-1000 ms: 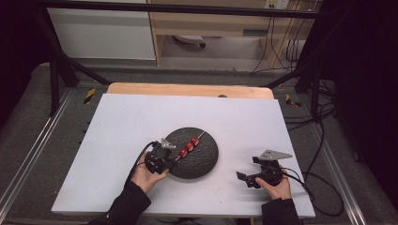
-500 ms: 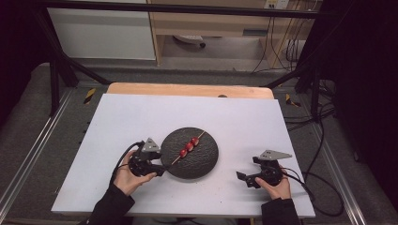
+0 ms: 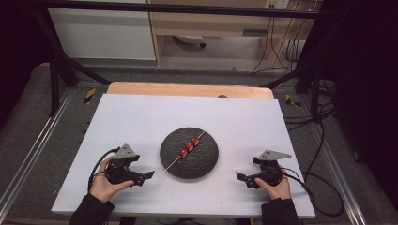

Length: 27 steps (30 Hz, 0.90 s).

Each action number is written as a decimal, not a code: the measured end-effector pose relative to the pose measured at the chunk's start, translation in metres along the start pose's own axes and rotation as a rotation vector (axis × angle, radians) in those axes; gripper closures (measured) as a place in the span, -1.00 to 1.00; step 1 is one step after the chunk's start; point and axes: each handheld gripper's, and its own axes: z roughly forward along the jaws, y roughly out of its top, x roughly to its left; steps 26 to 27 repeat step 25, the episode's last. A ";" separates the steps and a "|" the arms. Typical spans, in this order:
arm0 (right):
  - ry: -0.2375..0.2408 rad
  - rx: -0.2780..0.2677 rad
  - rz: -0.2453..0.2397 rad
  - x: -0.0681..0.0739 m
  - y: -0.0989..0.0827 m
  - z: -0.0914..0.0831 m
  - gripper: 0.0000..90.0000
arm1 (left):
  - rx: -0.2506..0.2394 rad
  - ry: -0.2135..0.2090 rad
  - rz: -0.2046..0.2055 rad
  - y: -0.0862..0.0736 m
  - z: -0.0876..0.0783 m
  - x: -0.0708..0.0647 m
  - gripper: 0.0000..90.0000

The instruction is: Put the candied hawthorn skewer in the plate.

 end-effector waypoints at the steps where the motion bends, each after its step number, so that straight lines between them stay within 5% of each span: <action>1: 0.001 0.002 0.000 0.000 0.000 0.000 -0.99 | -0.007 0.003 -0.008 -0.004 -0.001 0.003 -0.79; 13: 0.003 0.017 -0.006 0.002 -0.002 0.001 -0.99 | -0.052 0.045 -0.057 -0.039 -0.014 0.020 -0.83; 27: 0.000 0.034 -0.017 0.003 -0.004 0.001 -0.99 | -0.065 0.043 -0.063 -0.047 -0.018 0.027 -0.82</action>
